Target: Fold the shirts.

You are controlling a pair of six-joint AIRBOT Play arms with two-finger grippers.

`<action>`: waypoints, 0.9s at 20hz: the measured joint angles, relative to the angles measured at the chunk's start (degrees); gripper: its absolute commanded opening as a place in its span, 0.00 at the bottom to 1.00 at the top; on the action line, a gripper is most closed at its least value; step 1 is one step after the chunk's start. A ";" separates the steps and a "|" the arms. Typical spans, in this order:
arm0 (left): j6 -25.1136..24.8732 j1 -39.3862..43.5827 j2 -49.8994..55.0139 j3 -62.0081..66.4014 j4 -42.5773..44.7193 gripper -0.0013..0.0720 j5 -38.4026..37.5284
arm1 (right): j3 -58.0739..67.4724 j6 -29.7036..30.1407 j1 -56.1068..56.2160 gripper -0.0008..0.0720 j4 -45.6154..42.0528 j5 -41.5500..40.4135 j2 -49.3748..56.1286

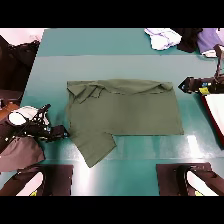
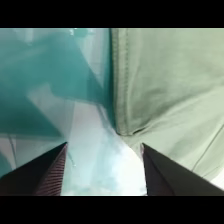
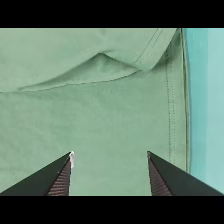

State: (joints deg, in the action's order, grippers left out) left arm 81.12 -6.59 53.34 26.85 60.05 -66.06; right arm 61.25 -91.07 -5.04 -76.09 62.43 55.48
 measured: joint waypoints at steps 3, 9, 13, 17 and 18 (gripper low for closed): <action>-0.24 2.64 -0.09 -0.39 -0.98 0.75 2.01 | -0.31 -0.09 0.00 0.74 0.04 -0.28 -0.37; 3.76 10.25 -0.02 -0.72 0.72 0.18 9.31 | -0.46 -0.44 0.00 0.74 0.04 0.37 -0.59; 4.70 11.32 -0.07 -0.59 0.76 0.06 10.36 | -0.92 -0.44 -0.46 0.74 -0.02 4.52 -0.59; 2.86 11.63 -0.07 1.36 0.66 0.06 8.41 | -6.75 0.83 -6.29 0.74 -0.44 11.61 -0.26; 2.40 11.67 -0.07 2.23 0.63 0.06 7.65 | -8.79 1.11 -8.74 0.74 -0.50 12.59 0.20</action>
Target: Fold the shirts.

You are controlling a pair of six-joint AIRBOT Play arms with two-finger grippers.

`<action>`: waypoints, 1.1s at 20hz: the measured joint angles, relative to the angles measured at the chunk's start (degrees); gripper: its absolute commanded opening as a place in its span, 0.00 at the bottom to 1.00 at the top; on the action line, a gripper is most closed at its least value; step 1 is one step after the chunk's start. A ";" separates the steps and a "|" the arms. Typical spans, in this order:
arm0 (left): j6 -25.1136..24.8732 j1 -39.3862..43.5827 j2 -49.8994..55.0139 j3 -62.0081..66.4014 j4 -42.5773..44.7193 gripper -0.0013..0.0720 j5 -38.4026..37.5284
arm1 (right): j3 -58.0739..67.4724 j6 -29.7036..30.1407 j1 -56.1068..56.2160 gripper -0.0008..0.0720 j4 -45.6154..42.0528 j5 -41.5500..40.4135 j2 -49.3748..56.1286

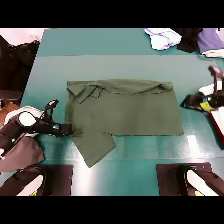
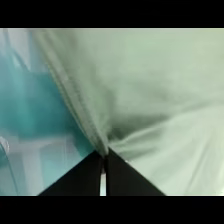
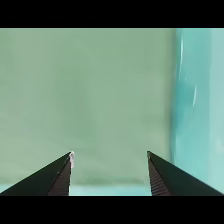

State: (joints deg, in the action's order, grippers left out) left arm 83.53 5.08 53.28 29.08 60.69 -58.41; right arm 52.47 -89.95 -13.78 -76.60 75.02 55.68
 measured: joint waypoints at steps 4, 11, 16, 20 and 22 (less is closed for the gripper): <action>-1.07 0.04 -0.02 3.23 -0.09 0.06 -1.44 | -7.06 3.32 -8.57 0.74 2.43 1.73 4.09; -1.40 0.04 0.00 4.66 0.09 0.06 -1.88 | -12.28 6.21 -12.07 0.71 4.39 -0.55 10.32; -1.49 0.04 -0.02 4.79 0.17 0.06 -2.08 | -12.94 6.62 -9.25 0.04 4.50 -0.92 11.21; -1.51 0.04 0.00 6.51 0.50 0.06 -3.34 | -12.94 7.23 -6.03 0.04 4.37 -0.72 9.94; -1.73 0.04 -0.02 10.05 0.72 0.06 -5.20 | -11.80 7.45 -5.33 0.04 4.85 0.33 6.75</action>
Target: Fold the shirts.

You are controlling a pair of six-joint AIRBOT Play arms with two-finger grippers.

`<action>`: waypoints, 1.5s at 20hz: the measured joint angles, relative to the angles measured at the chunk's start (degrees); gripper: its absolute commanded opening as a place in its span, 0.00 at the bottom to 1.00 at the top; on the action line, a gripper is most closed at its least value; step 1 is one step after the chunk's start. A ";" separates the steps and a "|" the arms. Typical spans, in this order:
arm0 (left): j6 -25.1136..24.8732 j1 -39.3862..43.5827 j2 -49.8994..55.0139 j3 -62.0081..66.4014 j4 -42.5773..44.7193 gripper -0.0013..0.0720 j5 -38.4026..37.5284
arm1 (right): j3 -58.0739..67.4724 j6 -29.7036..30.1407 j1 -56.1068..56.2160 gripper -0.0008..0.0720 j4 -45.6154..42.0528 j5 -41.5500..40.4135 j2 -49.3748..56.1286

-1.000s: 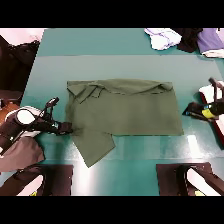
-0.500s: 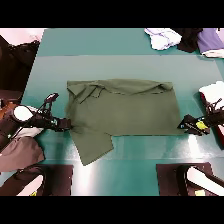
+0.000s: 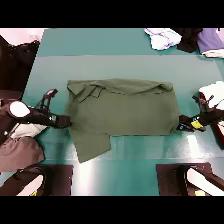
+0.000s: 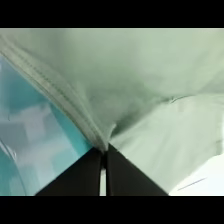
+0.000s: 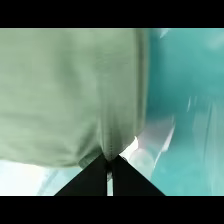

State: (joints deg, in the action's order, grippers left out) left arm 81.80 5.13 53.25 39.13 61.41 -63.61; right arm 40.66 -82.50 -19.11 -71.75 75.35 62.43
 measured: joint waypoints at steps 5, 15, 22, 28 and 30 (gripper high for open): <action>-0.66 0.02 -0.02 17.07 0.22 0.06 -6.62 | 9.79 0.15 -1.01 0.04 4.92 1.20 -13.42; -0.79 0.02 -5.46 56.04 0.22 0.06 -10.40 | 36.70 0.11 -2.10 0.03 11.52 -9.88 -30.73; 0.22 0.02 -6.43 79.38 -0.11 0.06 -10.08 | 49.46 0.09 -5.38 0.04 11.61 -10.49 -31.87; 0.81 0.02 -6.51 84.24 -0.13 0.06 -8.94 | 62.42 -5.35 -12.92 0.03 11.78 3.13 -23.19; 0.85 0.04 -6.32 80.43 1.60 0.06 -9.66 | 67.32 -8.79 -13.86 0.03 11.93 11.41 -16.96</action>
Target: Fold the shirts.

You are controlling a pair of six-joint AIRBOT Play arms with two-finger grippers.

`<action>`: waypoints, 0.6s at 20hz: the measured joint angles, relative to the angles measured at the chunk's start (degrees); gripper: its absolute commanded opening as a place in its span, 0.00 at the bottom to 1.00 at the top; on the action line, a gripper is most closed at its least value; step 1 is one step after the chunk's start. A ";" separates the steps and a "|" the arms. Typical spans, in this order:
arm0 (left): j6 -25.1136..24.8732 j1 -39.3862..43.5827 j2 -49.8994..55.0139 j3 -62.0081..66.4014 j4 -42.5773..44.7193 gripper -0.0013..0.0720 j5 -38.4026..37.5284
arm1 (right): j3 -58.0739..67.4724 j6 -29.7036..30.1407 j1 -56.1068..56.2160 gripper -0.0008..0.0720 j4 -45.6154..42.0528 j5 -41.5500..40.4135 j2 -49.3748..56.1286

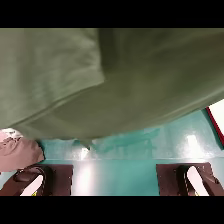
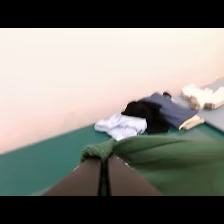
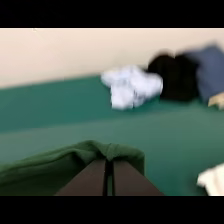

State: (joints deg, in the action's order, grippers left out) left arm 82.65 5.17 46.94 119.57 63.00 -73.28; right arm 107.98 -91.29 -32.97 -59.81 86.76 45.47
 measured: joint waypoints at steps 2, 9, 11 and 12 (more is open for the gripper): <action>0.00 0.00 1.18 -5.25 2.95 0.06 -1.05 | 4.00 -3.02 1.01 0.03 0.20 7.76 7.26; -1.01 0.00 16.41 -17.29 9.99 0.06 -4.07 | -0.13 -5.75 19.78 0.03 -12.22 12.59 26.82; -1.77 -0.04 21.99 -18.38 10.32 0.06 -2.93 | -3.76 -5.07 25.68 0.03 -16.37 7.61 30.10; -1.99 0.00 24.59 -18.71 10.36 0.06 -1.97 | -5.62 -4.87 28.24 0.03 -18.27 4.04 31.45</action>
State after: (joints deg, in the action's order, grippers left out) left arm 80.66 5.17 71.53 100.86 73.36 -75.24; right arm 102.37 -96.16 -4.73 -78.08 90.80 76.93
